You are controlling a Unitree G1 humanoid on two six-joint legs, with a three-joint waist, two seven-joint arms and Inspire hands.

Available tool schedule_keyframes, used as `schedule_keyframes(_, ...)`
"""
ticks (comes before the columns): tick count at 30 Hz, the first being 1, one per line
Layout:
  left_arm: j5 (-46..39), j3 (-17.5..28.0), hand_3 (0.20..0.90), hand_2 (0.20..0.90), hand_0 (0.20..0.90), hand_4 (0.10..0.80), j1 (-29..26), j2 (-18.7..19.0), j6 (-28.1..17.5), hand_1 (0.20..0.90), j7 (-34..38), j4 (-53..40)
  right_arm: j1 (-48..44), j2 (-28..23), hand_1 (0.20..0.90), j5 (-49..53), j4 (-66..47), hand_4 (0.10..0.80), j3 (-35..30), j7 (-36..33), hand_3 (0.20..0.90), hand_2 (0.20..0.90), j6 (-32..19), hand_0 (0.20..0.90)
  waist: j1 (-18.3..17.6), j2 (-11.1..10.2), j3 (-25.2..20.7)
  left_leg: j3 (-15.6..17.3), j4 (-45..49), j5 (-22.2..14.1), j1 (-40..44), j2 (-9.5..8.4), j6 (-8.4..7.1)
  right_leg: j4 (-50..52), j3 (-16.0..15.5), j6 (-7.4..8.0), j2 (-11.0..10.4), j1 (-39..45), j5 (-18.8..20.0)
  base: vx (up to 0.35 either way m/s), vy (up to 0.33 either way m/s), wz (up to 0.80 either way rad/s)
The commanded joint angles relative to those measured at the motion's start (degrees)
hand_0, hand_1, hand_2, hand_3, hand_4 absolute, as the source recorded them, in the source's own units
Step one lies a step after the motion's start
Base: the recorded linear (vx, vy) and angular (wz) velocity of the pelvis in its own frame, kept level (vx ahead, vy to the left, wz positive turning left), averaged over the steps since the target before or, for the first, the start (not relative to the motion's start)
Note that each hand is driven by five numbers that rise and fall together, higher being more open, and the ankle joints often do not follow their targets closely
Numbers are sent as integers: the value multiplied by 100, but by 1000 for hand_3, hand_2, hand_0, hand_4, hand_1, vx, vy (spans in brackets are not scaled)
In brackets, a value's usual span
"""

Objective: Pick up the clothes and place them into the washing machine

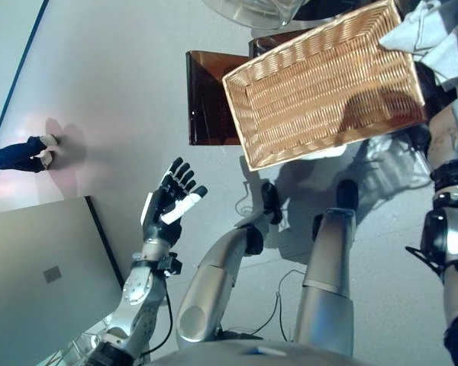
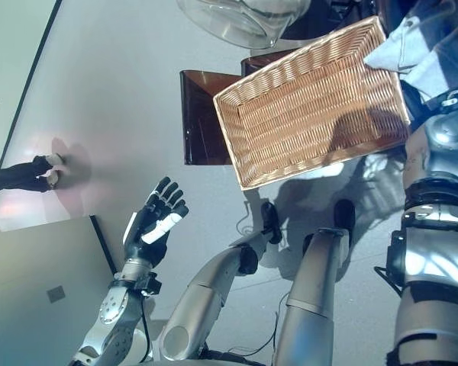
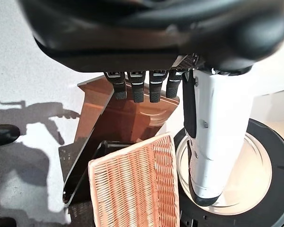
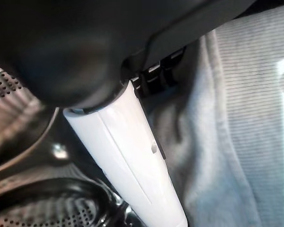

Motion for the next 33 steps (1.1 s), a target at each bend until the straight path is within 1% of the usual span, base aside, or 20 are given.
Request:
schedule_keyframes(1, 103, 530, 900, 900, 900, 800, 97, 290, -616, 900, 96, -269, 157, -162, 900, -422, -590, 800, 164, -253, 900, 900, -176, 900, -53, 527, 125, -17, 125, 60, -342, 289, -474, -384, -429, -253, 154, 268, 167, -23, 47, -3)
schedule_keyframes(3, 126, 580, 900, 900, 900, 800, 128, 290, -628, 900, 75, -292, 434, 29, 900, -898, -863, 800, 268, -251, 900, 900, -84, 900, -12, 531, 97, -2, 75, 80, -354, 271, -454, -465, -401, -237, 147, 265, 212, -18, 55, -2)
schedule_keyframes(4, 125, 582, 900, 900, 900, 800, 136, 293, -627, 900, 74, -294, 449, 40, 900, -910, -881, 800, 261, -260, 900, 900, -75, 900, -11, 529, 92, -1, 71, 83, -352, 272, -453, -471, -400, -236, 148, 267, 215, -12, 51, -3)
schedule_keyframes(6, 175, 630, 900, 900, 900, 800, 161, 307, -646, 900, 44, -289, 609, 133, 900, -1356, -962, 800, 408, -231, 900, 900, 56, 900, 19, 523, 66, 13, 35, 99, -358, 251, -442, -540, -382, -229, 132, 289, 250, 37, 52, -4)
schedule_keyframes(7, 183, 661, 900, 900, 900, 800, 177, 310, -650, 900, 33, -289, 669, 156, 900, -1527, -966, 800, 469, -212, 900, 900, 126, 900, 37, 508, 28, -54, 44, -16, -300, 203, -495, -545, -367, -215, 103, 364, 120, 0, 30, -4)
schedule_keyframes(8, 180, 664, 900, 900, 900, 800, 190, 308, -652, 900, 33, -294, 681, 166, 900, -1544, -981, 800, 468, -216, 900, 900, 133, 900, 21, 522, 53, 12, 34, 90, -348, 240, -436, -544, -379, -225, 129, 300, 247, 89, 39, -6)
schedule_keyframes(9, 204, 739, 900, 900, 900, 800, 217, 319, -664, 900, 12, -288, 794, 192, 900, -1946, -1020, 800, 598, -233, 900, 900, 275, 900, 52, 504, 2, -41, 31, -9, -305, 197, -489, -582, -363, -211, 93, 362, 145, -4, 30, -6)
schedule_keyframes(10, 203, 766, 900, 900, 900, 800, 234, 316, -673, 900, 8, -293, 839, 224, 900, -2090, -1061, 800, 649, -205, 900, 900, 331, 900, 55, 500, -5, -34, 23, -4, -309, 197, -484, -599, -360, -212, 94, 364, 156, 94, 46, -7)
schedule_keyframes(15, 221, 803, 900, 900, 900, 800, 304, 316, -683, 900, 8, -316, 887, 385, 900, -2522, -1074, 800, 810, -185, 900, 900, 544, 900, 66, 469, -37, -30, -10, -13, -297, 191, -477, -676, -354, -215, 99, 397, 162, 3, 9, -2)
schedule_keyframes(16, 249, 838, 900, 900, 900, 800, 312, 307, -677, 900, 16, -305, 947, 417, 900, -2857, -1200, 800, 938, -173, 900, 900, 649, 900, 60, 449, -38, -17, -21, -10, -301, 195, -474, -699, -347, -215, 106, 407, 173, 0, 0, 0)
schedule_keyframes(22, 285, 872, 900, 900, 900, 800, 353, 299, -685, 900, 28, -330, 1059, 620, 900, -3295, -1296, 800, 1055, -194, 900, 900, 796, 900, 51, 419, -44, -13, -48, -6, -276, 202, -470, -770, -352, -219, 113, 468, 198, 6, 4, -4)
schedule_keyframes(23, 289, 871, 900, 900, 900, 800, 358, 291, -693, 900, 25, -322, 1047, 636, 900, -3453, -1235, 800, 1106, -265, 900, 900, 901, 900, 61, 418, -54, -7, -64, -6, -265, 201, -470, -790, -353, -217, 111, 483, 199, 0, 0, 0)
schedule_keyframes(25, 314, 929, 900, 900, 900, 800, 391, 267, -696, 900, 16, -301, 1025, 561, 900, -4157, -1130, 800, 1266, -442, 900, 900, 1321, 900, 60, 423, -74, -9, -73, -10, -251, 197, -466, -804, -337, -218, 116, 499, 196, 0, 0, 0)
schedule_keyframes(27, 341, 961, 900, 900, 900, 800, 402, 264, -706, 900, -18, -314, 886, 454, 900, -4791, -930, 800, 1410, -706, 900, 900, 1846, 900, 83, 453, -106, -17, -86, -12, -240, 189, -463, -803, -328, -217, 119, 496, 192, 0, 0, 0)
schedule_keyframes(28, 340, 964, 900, 900, 900, 800, 402, 258, -706, 900, -20, -315, 874, 461, 900, -4805, -928, 800, 1419, -712, 900, 900, 1864, 900, 80, 457, -105, -17, -87, -13, -243, 191, -463, -804, -328, -216, 121, 493, 193, 0, 0, 0)
schedule_keyframes(31, 352, 1014, 900, 900, 900, 800, 423, 291, -741, 900, -109, -368, 662, 285, 900, -5711, -617, 800, 1780, -762, 900, 900, 2508, 900, 138, 493, -169, -27, -76, -10, -252, 184, -464, -795, -314, -216, 118, 489, 189, 8, 14, -5)
schedule_keyframes(32, 361, 1020, 900, 900, 900, 800, 406, 305, -742, 900, -191, -381, 587, 164, 900, -6168, -395, 800, 2020, -711, 900, 900, 2862, 900, 187, 510, -213, -44, -75, -3, -244, 177, -465, -771, -316, -215, 107, 486, 177, -90, 7, -4)
schedule_keyframes(33, 354, 1039, 900, 900, 900, 800, 407, 287, -734, 900, -224, -373, 548, 105, 900, -6370, -399, 800, 2107, -667, 900, 900, 2993, 900, 191, 535, -200, 25, -85, 119, -308, 222, -403, -774, -318, -227, 146, 402, 327, 0, 0, 0)
